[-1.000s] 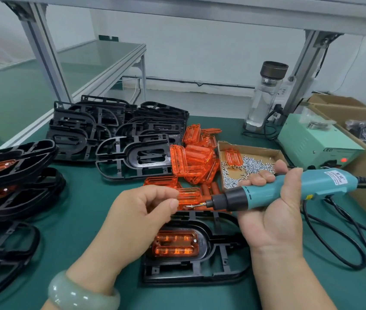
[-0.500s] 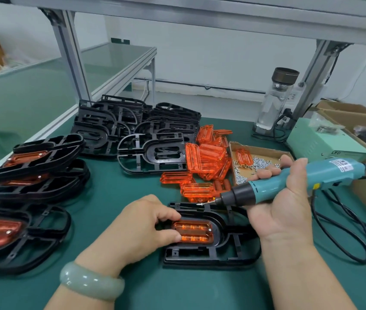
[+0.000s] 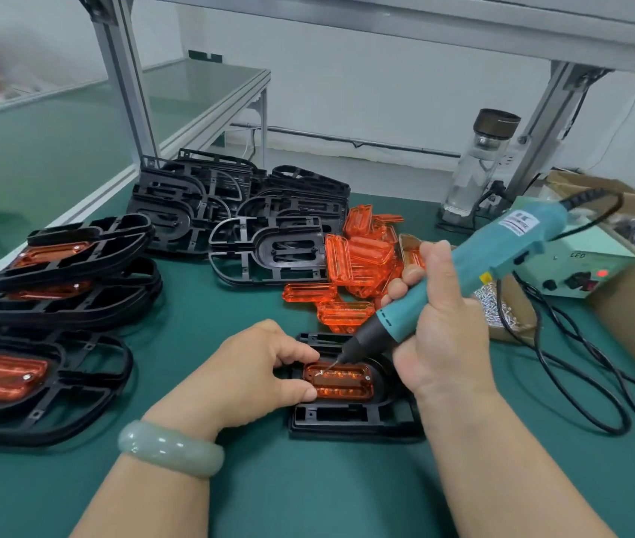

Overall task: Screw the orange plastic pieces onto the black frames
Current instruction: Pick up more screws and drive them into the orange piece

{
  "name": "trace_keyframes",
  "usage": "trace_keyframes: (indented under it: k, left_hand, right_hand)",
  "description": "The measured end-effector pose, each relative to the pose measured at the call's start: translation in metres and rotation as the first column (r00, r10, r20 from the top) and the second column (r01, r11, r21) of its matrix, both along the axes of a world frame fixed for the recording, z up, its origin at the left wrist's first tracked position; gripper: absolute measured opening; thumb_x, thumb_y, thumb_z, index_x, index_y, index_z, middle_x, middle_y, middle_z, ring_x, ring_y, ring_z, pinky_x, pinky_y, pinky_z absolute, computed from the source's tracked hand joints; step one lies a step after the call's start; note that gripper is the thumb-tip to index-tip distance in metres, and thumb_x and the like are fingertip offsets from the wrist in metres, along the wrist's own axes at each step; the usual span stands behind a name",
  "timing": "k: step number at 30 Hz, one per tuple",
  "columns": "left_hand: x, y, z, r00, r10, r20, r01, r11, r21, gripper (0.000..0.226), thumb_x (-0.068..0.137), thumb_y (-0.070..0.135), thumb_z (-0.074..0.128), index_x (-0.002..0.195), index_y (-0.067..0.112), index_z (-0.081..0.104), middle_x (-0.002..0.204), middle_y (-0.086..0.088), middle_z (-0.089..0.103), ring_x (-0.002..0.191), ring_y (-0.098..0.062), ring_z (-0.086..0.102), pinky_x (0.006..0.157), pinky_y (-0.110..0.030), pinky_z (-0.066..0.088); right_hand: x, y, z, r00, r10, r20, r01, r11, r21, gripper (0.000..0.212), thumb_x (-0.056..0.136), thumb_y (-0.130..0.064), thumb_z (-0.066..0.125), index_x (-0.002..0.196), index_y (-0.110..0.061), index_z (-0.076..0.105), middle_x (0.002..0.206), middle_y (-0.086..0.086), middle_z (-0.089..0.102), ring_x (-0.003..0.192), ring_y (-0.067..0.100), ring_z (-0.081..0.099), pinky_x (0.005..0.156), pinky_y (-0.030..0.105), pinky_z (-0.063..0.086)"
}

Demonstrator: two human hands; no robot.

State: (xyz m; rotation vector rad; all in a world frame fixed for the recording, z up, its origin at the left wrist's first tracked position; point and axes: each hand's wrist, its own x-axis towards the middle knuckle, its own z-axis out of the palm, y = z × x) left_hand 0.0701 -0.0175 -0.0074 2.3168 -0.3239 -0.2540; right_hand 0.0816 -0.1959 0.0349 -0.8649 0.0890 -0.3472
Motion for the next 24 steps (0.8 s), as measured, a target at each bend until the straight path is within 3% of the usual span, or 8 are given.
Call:
trace_keyframes:
  k: [5,10,13,18,24]
  left_hand:
    - [0.000,0.000,-0.002,1.000,0.018,0.014,-0.018,1.000,-0.014,0.042,0.068,0.037,0.082,0.107,0.043,0.066,0.091,0.014,0.051,0.088,0.000,0.051,0.086,-0.021,0.043]
    - [0.000,0.002,-0.002,1.000,-0.001,0.001,0.001,0.998,-0.058,0.038,0.069,0.036,0.081,0.102,0.047,0.066,0.089,0.016,0.052,0.084,0.003,0.052,0.080,-0.015,0.040]
    - [0.000,0.007,0.001,0.999,0.039,0.017,-0.035,0.982,-0.185,0.035,0.072,0.027,0.080,0.088,0.054,0.063,0.088,0.013,0.062,0.077,0.004,0.056,0.072,-0.009,0.040]
    - [-0.001,0.004,0.005,0.990,0.138,0.016,-0.127,0.945,-0.300,0.020,0.070,0.021,0.082,0.078,0.037,0.071,0.069,0.016,0.066,0.062,0.004,0.057,0.062,-0.006,0.042]
    - [-0.003,-0.005,0.009,0.989,0.131,0.064,-0.105,0.945,-0.311,0.015,0.072,0.022,0.080,0.072,0.034,0.072,0.073,0.013,0.066,0.066,0.004,0.058,0.064,-0.005,0.041]
  right_hand:
    - [0.005,0.007,-0.001,0.999,0.004,0.036,-0.001,0.995,-0.096,0.021,0.090,-0.029,0.066,0.094,-0.013,0.053,0.059,-0.005,0.052,0.049,0.009,0.049,0.049,0.021,0.044]
    - [0.005,0.007,0.001,0.999,0.012,0.033,-0.010,0.997,-0.071,0.034,0.076,-0.039,0.070,0.092,-0.015,0.053,0.060,-0.005,0.052,0.049,0.008,0.050,0.050,0.021,0.045]
    - [0.006,0.004,0.000,1.000,-0.014,0.016,0.014,1.000,-0.009,0.027,0.081,-0.038,0.069,0.088,-0.017,0.054,0.059,-0.007,0.052,0.049,0.007,0.049,0.050,0.021,0.045]
    - [0.004,0.001,0.002,0.998,-0.056,0.000,0.056,0.995,0.078,0.021,0.090,-0.036,0.064,0.085,-0.019,0.053,0.059,-0.008,0.053,0.049,0.006,0.050,0.051,0.021,0.045]
    - [0.000,0.002,0.005,0.996,-0.086,-0.004,0.086,0.991,0.102,0.024,0.088,-0.039,0.064,0.081,-0.020,0.053,0.059,-0.009,0.052,0.049,0.006,0.050,0.052,0.021,0.045]
